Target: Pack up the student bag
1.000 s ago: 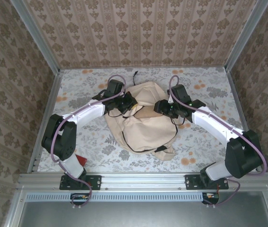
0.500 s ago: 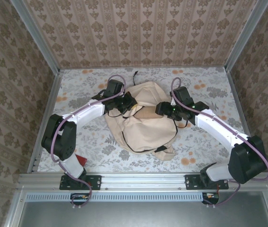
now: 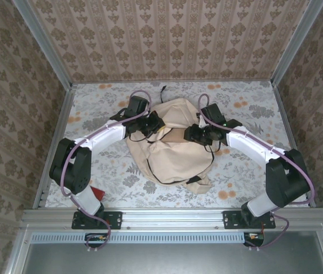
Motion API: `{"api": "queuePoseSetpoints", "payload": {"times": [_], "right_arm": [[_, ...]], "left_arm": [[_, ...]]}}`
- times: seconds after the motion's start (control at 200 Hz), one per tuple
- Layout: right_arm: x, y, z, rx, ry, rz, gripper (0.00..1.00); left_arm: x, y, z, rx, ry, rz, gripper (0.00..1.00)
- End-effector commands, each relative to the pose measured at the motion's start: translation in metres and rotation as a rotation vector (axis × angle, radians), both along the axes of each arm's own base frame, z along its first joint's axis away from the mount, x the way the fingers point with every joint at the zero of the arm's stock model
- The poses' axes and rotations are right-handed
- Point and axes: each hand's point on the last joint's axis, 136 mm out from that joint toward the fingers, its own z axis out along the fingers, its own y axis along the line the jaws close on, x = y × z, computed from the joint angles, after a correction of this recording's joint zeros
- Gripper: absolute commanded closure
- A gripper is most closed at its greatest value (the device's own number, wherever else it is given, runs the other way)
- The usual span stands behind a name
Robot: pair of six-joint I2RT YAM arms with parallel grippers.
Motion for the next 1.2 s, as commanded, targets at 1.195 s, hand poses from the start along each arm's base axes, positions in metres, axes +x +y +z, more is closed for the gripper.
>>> {"api": "queuePoseSetpoints", "payload": {"times": [1.195], "right_arm": [[0.020,0.059,-0.018,0.055,-0.113,-0.088,0.84]], "left_arm": [[-0.025,-0.001,0.024,-0.015,-0.050,-0.109,0.94]]}}
